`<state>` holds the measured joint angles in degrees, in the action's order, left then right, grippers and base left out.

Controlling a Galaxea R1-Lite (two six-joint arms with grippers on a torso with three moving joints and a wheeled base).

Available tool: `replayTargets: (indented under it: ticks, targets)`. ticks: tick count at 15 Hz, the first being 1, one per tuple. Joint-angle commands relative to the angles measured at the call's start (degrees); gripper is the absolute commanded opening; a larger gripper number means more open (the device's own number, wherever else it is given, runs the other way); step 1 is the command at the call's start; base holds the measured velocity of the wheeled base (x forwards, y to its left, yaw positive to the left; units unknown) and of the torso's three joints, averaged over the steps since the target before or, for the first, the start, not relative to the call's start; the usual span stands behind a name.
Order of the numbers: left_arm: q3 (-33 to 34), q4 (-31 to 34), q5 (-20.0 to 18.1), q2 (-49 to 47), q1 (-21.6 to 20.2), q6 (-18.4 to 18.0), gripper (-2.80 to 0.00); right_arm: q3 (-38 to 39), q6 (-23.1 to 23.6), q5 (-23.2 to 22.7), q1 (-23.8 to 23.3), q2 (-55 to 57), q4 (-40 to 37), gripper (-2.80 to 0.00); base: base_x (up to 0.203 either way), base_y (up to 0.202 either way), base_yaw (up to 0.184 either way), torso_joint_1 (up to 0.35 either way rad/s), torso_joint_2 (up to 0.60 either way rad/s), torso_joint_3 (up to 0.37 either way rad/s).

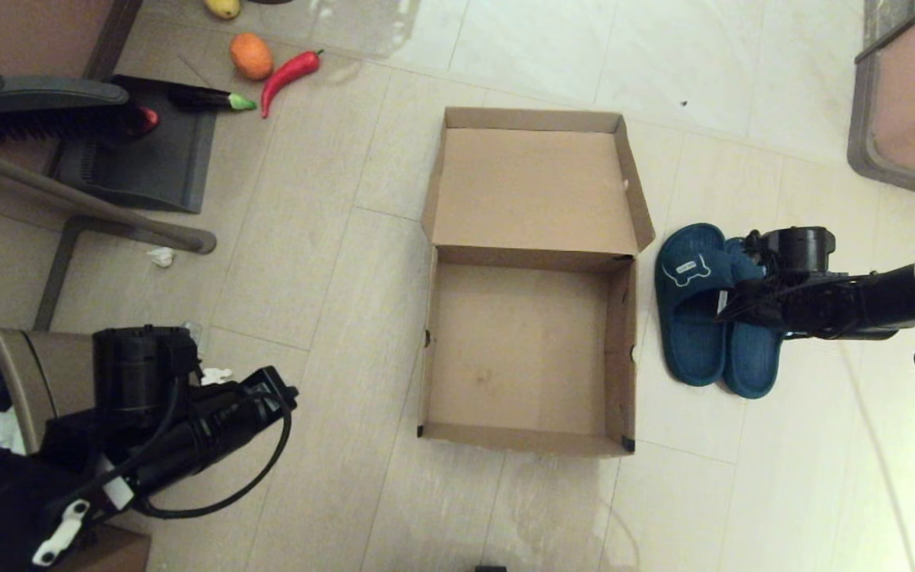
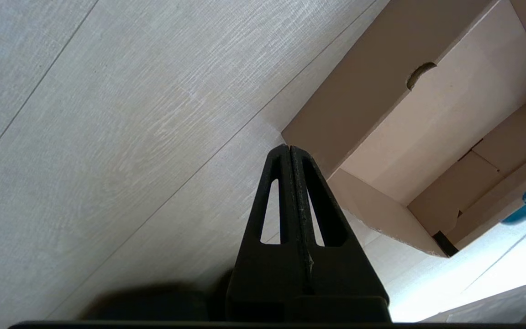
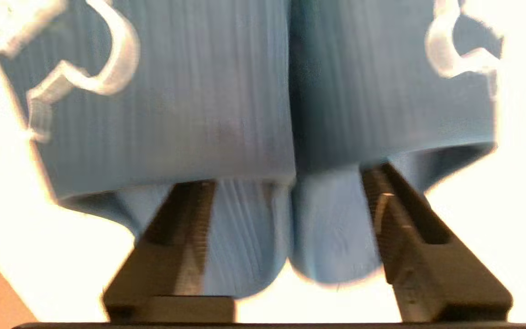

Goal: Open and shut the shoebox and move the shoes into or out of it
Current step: Put the shoes out of the shoe box, then put the shoes into the shoe box

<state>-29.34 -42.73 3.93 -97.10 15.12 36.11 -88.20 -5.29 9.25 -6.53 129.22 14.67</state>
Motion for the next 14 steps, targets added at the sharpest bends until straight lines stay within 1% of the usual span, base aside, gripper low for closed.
replayTargets:
  ticks: [1,5,7,8,11,13,14]
  targets:
    - [0.1,-0.2,0.0,0.2,0.0,0.2,-2.80,1.9,-0.1,0.0,0.2,-2.9,0.1,0.00,0.000,0.000,0.000,0.000,0.00,0.000]
    - [-0.7,-0.2,0.0,0.0,0.0,0.3,-2.80,7.9,-1.2,0.0,4.2,-8.5,0.3,0.00,0.000,0.000,0.000,0.000,0.00,0.000]
    - [-3.2,-0.2,-0.1,-1.1,0.0,0.2,-2.80,7.5,-1.8,0.3,7.0,-8.7,0.4,0.00,0.000,0.000,0.000,0.000,0.00,0.000]
    - [-4.9,-0.2,-0.4,-2.2,0.1,0.1,-2.80,7.4,-1.8,0.4,8.9,-8.7,0.3,-2.80,0.000,0.000,0.000,0.000,0.00,0.000]
    - [-9.6,-0.3,-0.7,-6.2,0.8,-0.1,-2.80,7.2,-1.8,1.8,13.2,-7.2,0.5,-2.80,0.000,0.000,0.000,0.000,0.00,0.000]
    - [-13.1,-1.5,-0.9,-11.4,1.9,0.0,-2.80,4.3,-1.8,3.9,13.8,-3.9,0.9,-2.80,0.000,0.000,0.000,0.000,0.00,0.000]
    - [-14.8,-3.8,-1.0,-14.5,2.3,0.0,-2.80,1.7,-1.7,5.3,13.9,-2.1,1.1,-2.80,0.000,0.000,0.000,0.000,0.00,0.000]
